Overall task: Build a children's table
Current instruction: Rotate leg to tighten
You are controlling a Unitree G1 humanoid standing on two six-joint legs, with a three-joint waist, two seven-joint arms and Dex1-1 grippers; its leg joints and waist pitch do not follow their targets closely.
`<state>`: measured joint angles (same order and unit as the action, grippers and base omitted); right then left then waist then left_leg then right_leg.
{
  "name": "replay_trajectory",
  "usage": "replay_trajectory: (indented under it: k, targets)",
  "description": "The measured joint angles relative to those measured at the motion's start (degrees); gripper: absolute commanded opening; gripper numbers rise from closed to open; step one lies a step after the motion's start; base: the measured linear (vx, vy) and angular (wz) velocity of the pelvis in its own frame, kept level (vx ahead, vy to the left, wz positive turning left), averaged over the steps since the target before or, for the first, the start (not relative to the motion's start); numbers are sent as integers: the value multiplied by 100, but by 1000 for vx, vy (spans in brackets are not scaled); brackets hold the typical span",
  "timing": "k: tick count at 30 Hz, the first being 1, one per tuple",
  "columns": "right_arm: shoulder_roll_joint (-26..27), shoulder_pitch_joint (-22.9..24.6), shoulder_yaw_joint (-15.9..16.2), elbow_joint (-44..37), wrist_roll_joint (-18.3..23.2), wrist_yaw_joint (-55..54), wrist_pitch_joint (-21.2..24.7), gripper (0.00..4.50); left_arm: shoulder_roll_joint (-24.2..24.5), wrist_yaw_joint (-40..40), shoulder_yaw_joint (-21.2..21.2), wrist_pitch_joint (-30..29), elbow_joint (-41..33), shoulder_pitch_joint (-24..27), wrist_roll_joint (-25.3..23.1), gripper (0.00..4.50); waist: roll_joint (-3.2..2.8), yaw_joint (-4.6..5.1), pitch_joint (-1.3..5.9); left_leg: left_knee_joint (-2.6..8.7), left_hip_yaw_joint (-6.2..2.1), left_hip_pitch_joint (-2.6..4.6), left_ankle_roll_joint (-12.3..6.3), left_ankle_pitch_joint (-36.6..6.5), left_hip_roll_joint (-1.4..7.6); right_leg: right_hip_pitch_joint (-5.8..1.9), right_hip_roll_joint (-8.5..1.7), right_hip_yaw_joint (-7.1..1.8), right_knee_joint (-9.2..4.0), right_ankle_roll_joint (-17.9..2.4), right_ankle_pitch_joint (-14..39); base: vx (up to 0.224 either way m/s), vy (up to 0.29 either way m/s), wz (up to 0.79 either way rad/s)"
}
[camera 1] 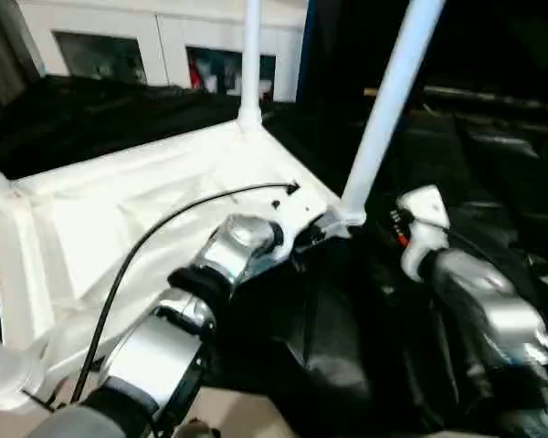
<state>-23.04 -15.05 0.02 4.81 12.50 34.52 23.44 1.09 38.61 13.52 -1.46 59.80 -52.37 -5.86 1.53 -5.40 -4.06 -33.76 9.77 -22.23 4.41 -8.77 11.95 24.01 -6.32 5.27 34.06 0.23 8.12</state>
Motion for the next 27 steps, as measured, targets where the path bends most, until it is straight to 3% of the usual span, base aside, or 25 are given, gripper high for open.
replay_trajectory:
  k: [2, 7, 10, 11, 13, 15, 17, 20, 22, 27]
  targets:
    - [-137, 262, -1, -439, 157, 199, 117, 321, 84, 58, -158, 198, -339, -4, 169, 95, -12, -5, 4, 0, 1, 9, 0, -1, 4, -8, -1, -3, -4, -1, 0, 0, 0, 0]
    - [-81, 339, 21, -844, 319, 282, 226, 321, 357, 228, -250, 181, -994, 96, 254, 130, -51, 34, 28, -1, -1, 28, 0, -1, 2, -19, -1, -4, -4, 28, 17, 0, 0, 0]
    - [175, 274, 161, -811, 311, 199, 252, 321, 652, 544, -234, -261, -1655, 562, 321, 149, -41, 52, 28, 1, -10, 25, 1, 0, 2, -12, 0, 4, -2, 29, 18, 0, 0, 0]
    - [372, 161, 214, -699, 295, 115, 249, 321, 913, 759, -210, -579, -2195, 901, 361, 174, -10, 83, 23, 9, -13, 25, 2, 0, 6, -2, -4, -5, 13, 25, 15, 0, 0, 0]
    - [579, 34, 317, -485, 266, 10, 240, 321, 1331, 1066, -184, -1083, -2942, 1368, 422, 184, 34, 78, 26, 5, -25, 37, 6, 2, 9, 0, 2, 17, 11, 25, 15, 0, 0, 0]
    - [629, -31, 318, -348, 257, -70, 233, 321, 1495, 1221, -182, -1345, -3226, 1550, 449, 189, 44, 28, 21, 1, -24, 22, 8, 3, 8, 3, 2, 16, 6, 24, 14, 0, 0, 0]
    - [957, -446, 431, 152, 160, -210, 99, 321, 2069, 1481, -191, -1915, -4367, 2154, 620, 219, 69, 76, 14, 16, -4, 39, 8, 3, 9, 9, -6, -26, 19, 24, 14, 0, 0, 0]
    - [1163, -804, 507, 758, 14, -384, -126, 321, 2440, 1755, -186, -2507, -5351, 2673, 812, 228, 120, 24, -2, 11, -16, 22, 9, 3, 2, 11, -5, -10, 2, 25, 16, 0, 0, 0]
    - [1583, -1406, 496, 1650, -109, -618, -434, 321, 2857, 1873, -187, -2983, -6264, 3272, 882, 263, 156, 93, -17, 17, -9, 26, 9, 3, 2, 25, -4, -34, 8, 26, 16, 0, 0, 0]
    - [1966, -2236, 341, 2839, -155, -1148, -960, 321, 3060, 1874, -256, -3884, -7543, 3828, 1098, 287, 282, 53, -28, 30, -3, 14, 11, 2, -2, 32, 7, -62, 11, 41, 27, 0, 0, 0]
